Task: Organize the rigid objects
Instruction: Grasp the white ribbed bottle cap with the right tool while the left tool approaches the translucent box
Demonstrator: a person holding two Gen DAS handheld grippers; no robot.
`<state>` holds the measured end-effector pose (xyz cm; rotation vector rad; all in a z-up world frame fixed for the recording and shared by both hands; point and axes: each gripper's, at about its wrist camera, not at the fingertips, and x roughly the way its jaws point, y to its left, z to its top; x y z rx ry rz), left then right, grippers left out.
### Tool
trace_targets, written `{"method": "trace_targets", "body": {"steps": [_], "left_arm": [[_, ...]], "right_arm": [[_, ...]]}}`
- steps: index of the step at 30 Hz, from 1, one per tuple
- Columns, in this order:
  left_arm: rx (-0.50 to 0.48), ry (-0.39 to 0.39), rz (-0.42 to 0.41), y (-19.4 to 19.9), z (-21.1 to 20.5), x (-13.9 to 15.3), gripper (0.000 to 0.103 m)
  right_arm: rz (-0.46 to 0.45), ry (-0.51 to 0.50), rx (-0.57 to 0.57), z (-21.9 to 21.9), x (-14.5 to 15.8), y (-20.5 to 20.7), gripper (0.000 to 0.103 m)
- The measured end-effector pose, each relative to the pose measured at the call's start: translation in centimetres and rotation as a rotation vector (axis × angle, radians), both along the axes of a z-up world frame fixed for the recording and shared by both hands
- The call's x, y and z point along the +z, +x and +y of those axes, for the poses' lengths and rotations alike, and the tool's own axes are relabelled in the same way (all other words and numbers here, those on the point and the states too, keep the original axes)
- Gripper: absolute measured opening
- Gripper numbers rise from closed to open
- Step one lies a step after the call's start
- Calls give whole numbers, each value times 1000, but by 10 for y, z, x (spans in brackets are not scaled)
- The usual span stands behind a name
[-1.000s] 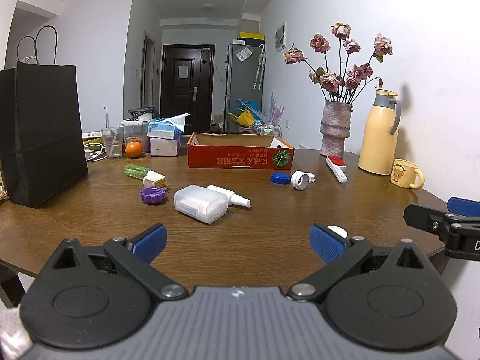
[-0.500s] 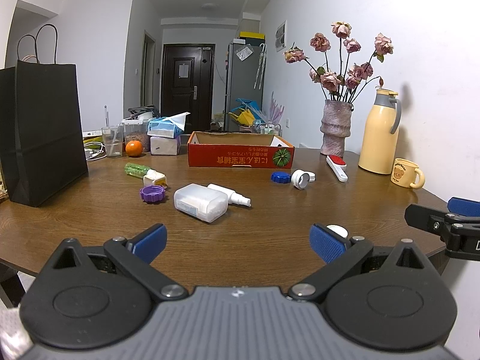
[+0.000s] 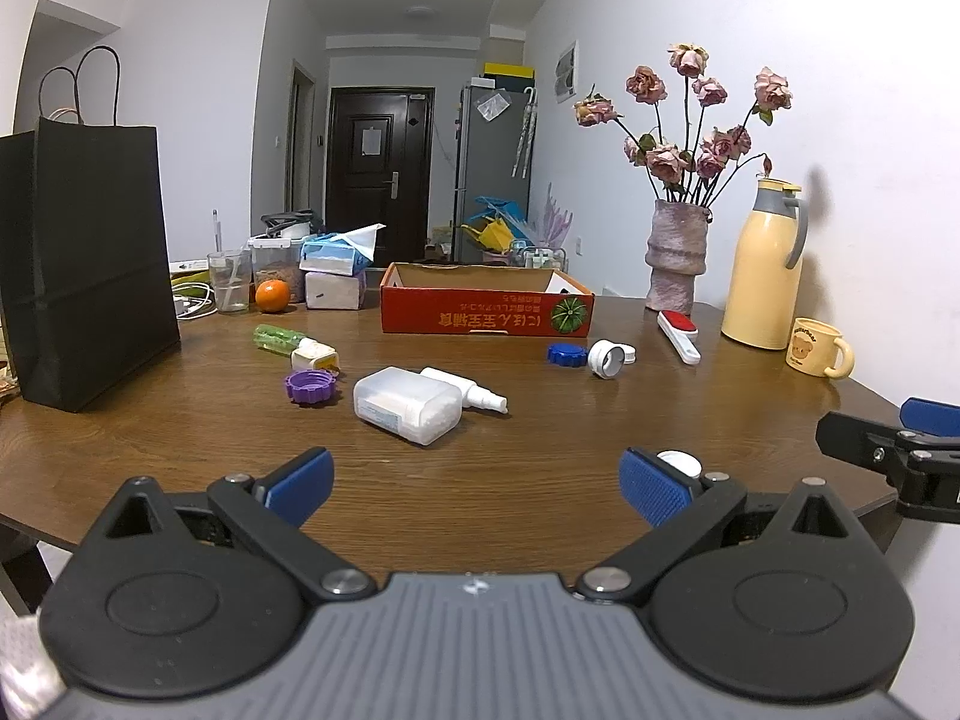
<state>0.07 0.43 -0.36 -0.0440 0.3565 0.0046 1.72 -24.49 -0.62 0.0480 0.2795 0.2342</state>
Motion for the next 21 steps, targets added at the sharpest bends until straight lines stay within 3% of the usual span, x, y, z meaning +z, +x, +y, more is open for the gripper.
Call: {"method": "trace_targets", "body": {"steps": [21], "left_arm": [[22, -9, 48, 23, 6, -16, 103]], "right_arm": [[57, -5, 11, 4, -10, 25, 103]]}}
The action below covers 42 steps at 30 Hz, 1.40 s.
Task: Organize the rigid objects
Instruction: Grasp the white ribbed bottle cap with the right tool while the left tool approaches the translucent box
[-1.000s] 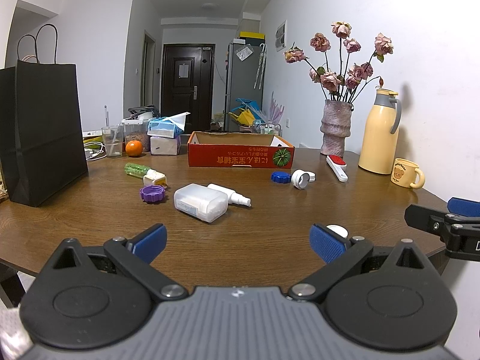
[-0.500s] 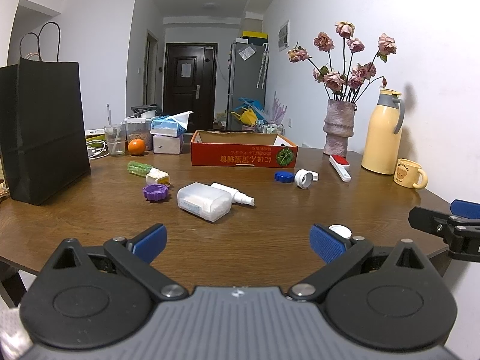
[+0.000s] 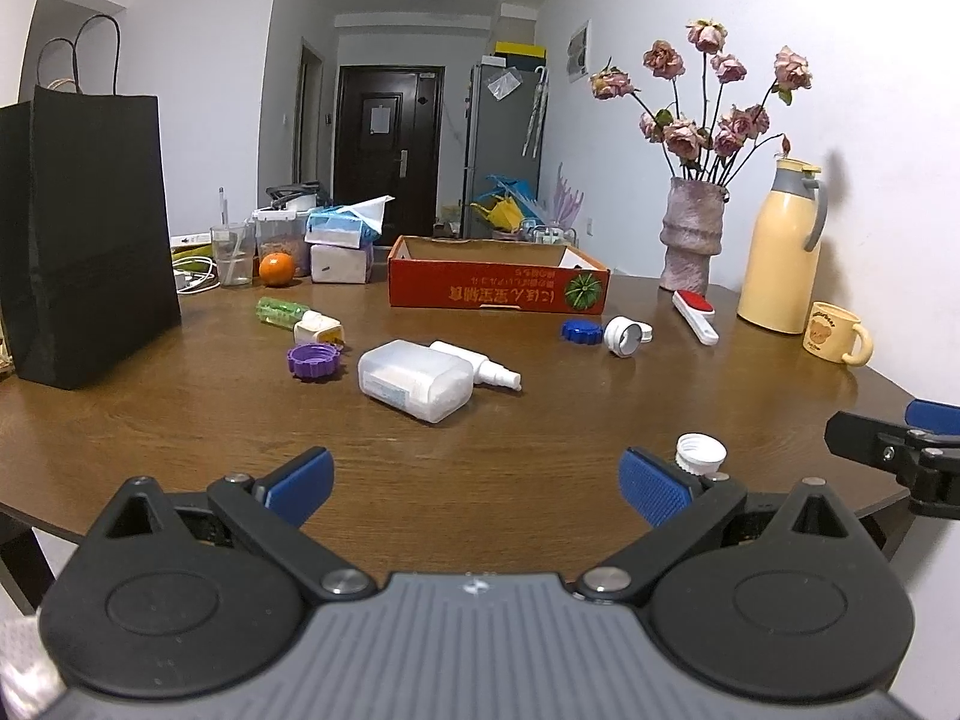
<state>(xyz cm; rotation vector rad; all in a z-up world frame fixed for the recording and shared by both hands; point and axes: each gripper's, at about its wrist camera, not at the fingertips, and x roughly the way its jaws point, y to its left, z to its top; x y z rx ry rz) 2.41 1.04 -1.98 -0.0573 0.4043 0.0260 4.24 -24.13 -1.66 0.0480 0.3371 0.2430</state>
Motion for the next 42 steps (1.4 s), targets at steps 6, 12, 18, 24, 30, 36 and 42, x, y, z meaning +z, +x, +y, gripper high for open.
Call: {"method": "trace_targets", "body": {"steps": [6, 12, 18, 24, 30, 36, 42], "left_arm": [[12, 4, 19, 16, 2, -6, 103], [20, 1, 30, 35, 5, -10, 103], [26, -4, 43, 53, 8, -15, 103], [35, -9, 61, 71, 12, -21, 103], [45, -15, 78, 87, 15, -26, 103], [49, -16, 103, 103, 17, -31, 103], [54, -20, 123, 118, 19, -37, 103]], "right_arm": [[22, -14, -3, 4, -6, 19, 103], [39, -26, 8, 8, -12, 40, 103], [52, -48, 9, 13, -19, 58, 101], [89, -63, 18, 15, -28, 80, 96], [127, -80, 33, 21, -38, 100, 94], [165, -87, 38, 25, -48, 119, 90], [200, -86, 54, 25, -57, 136, 81]]}}
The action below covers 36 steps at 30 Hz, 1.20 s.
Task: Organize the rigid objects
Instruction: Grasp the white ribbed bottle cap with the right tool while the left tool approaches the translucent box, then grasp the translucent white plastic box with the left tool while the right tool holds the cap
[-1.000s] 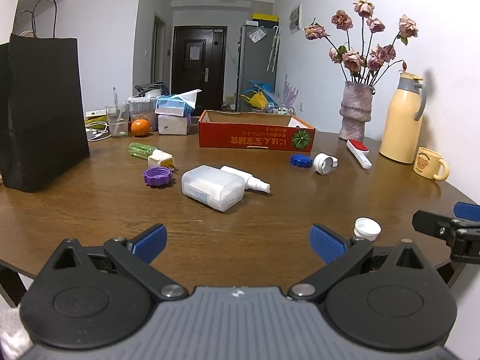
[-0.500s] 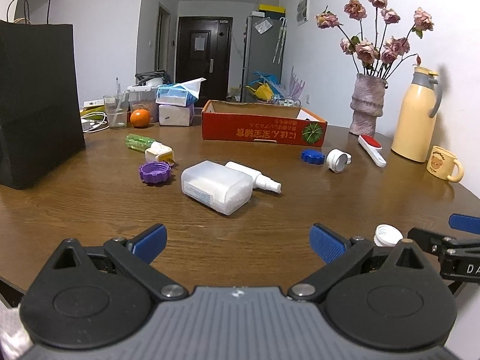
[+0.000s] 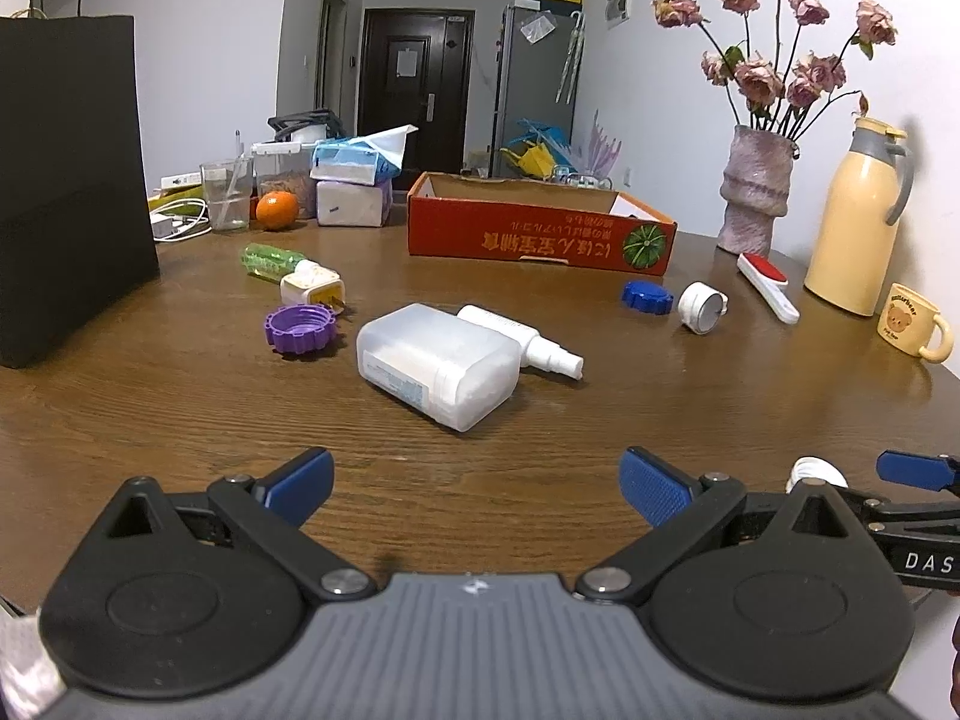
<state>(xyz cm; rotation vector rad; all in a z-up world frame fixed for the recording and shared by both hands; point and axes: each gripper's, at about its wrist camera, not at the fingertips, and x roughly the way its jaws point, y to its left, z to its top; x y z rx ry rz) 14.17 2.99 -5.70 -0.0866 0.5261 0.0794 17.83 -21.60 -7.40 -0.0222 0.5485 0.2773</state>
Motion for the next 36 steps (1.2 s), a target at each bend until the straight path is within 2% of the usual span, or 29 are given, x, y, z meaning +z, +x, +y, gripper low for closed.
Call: {"method": "trace_targets", "body": {"steps": [8, 10, 15, 26, 36], "left_arm": [[12, -4, 24, 15, 4, -5, 103], [14, -7, 28, 18, 6, -5, 103], [17, -10, 34, 25, 8, -6, 103], [12, 0, 37, 42, 17, -1, 103], [-84, 45, 49, 69, 32, 4, 103]], "right_arm": [[53, 22, 8, 1, -10, 16, 65], [66, 24, 11, 1, -12, 19, 54], [66, 27, 11, 1, -12, 22, 40], [78, 38, 18, 6, -9, 34, 39], [74, 40, 18, 13, -3, 43, 39]]}}
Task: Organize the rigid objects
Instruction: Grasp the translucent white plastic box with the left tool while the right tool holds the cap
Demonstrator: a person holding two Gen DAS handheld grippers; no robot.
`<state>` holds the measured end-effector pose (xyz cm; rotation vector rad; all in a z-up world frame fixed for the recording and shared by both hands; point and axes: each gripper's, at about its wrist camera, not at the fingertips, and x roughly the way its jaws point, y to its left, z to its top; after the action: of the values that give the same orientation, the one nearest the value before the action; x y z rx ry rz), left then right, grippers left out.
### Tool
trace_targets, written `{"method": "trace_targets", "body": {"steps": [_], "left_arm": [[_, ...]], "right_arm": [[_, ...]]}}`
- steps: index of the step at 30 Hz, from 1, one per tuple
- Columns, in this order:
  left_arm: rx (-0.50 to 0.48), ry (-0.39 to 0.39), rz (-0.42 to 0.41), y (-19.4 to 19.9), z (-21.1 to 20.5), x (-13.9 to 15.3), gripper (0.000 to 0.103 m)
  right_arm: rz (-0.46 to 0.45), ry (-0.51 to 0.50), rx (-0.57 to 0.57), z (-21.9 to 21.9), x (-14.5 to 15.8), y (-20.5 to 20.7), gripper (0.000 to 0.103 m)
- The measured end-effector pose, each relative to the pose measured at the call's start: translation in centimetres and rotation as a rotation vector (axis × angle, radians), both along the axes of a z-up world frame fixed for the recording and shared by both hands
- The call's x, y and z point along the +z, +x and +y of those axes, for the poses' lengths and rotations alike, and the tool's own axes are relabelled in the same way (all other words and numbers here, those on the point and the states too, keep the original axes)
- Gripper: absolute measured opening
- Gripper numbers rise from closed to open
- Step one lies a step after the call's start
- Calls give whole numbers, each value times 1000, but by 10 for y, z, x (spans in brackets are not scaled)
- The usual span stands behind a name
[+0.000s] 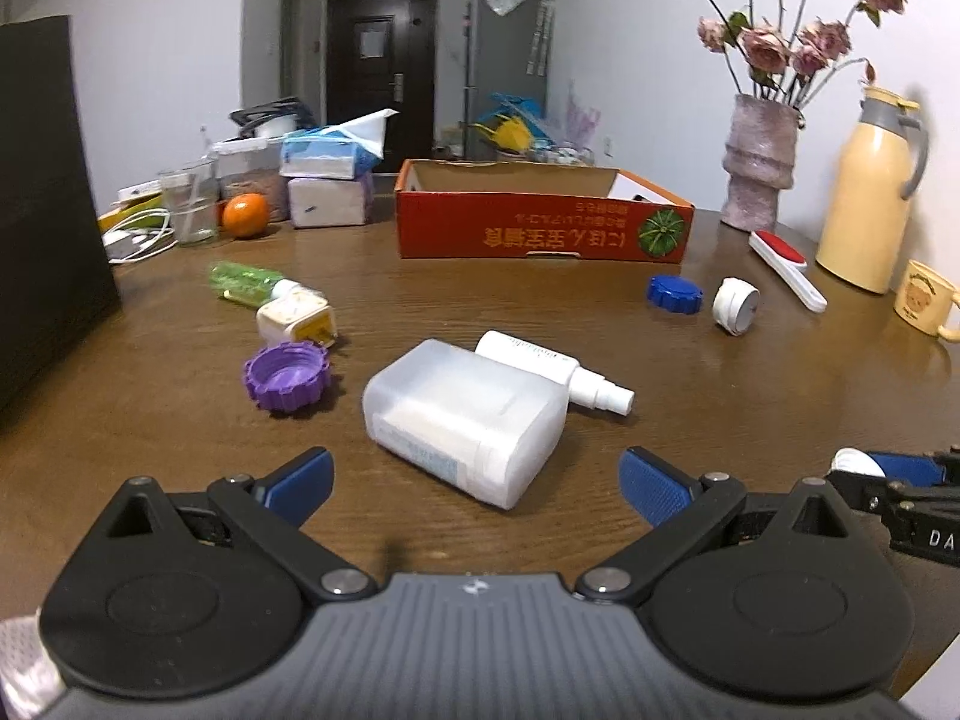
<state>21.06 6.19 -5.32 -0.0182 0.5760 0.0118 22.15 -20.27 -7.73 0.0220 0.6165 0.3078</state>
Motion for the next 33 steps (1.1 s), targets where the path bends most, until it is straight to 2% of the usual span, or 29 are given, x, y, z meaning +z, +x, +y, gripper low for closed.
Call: {"method": "trace_targets", "body": {"steps": [3, 11, 18, 24, 33], "left_arm": [[-21, 34, 8, 11, 4, 0, 103], [-99, 66, 42, 42, 13, -1, 103], [-129, 92, 91, 71, 13, -8, 103], [-146, 68, 120, 85, 14, -14, 103], [-99, 16, 149, 98, 12, -23, 103]], "right_arm": [[3, -3, 0, 7, 2, 7, 39], [8, -6, -1, 20, 7, 24, 39], [11, -8, 7, 30, 8, 37, 39], [8, -13, 9, 30, 10, 44, 39], [3, -18, 15, 29, 13, 51, 39]]}}
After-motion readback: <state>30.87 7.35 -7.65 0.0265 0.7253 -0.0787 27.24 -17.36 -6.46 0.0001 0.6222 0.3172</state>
